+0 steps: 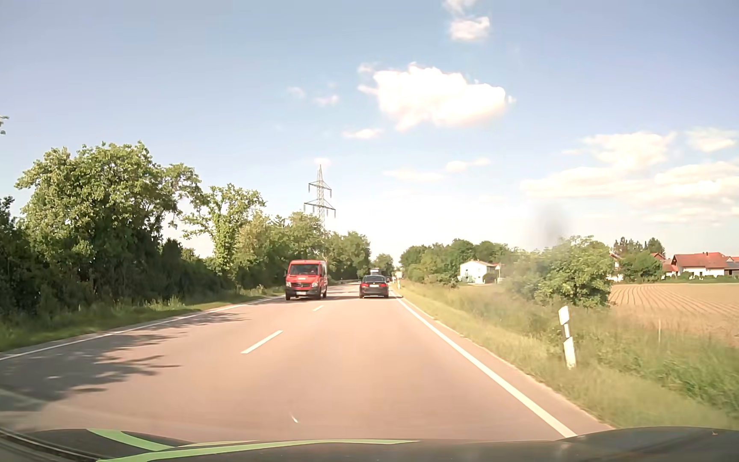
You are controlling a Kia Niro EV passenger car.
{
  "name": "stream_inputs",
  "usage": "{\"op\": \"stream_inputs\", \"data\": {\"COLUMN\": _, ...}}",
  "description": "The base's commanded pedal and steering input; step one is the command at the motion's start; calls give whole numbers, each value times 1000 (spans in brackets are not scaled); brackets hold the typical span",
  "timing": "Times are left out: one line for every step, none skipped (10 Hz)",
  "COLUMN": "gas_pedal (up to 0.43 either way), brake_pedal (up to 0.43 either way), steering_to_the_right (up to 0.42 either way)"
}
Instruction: Follow the waypoints while adhering to traffic rules and regulations
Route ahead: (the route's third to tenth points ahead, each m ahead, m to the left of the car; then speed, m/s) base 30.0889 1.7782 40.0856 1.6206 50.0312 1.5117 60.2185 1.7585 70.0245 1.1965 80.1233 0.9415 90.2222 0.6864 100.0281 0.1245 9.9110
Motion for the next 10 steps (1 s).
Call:
{"op": "stream_inputs", "data": {"gas_pedal": 130, "brake_pedal": 0, "steering_to_the_right": 1}}
{"op": "stream_inputs", "data": {"gas_pedal": 130, "brake_pedal": 0, "steering_to_the_right": 1}}
{"op": "stream_inputs", "data": {"gas_pedal": 130, "brake_pedal": 0, "steering_to_the_right": 1}}
{"op": "stream_inputs", "data": {"gas_pedal": 130, "brake_pedal": 0, "steering_to_the_right": 1}}
{"op": "stream_inputs", "data": {"gas_pedal": 130, "brake_pedal": 0, "steering_to_the_right": 1}}
{"op": "stream_inputs", "data": {"gas_pedal": 130, "brake_pedal": 0, "steering_to_the_right": 1}}
{"op": "stream_inputs", "data": {"gas_pedal": 130, "brake_pedal": 0, "steering_to_the_right": 1}}
{"op": "stream_inputs", "data": {"gas_pedal": 138, "brake_pedal": 0, "steering_to_the_right": 1}}
{"op": "stream_inputs", "data": {"gas_pedal": 138, "brake_pedal": 0, "steering_to_the_right": 1}}
{"op": "stream_inputs", "data": {"gas_pedal": 138, "brake_pedal": 0, "steering_to_the_right": 1}}
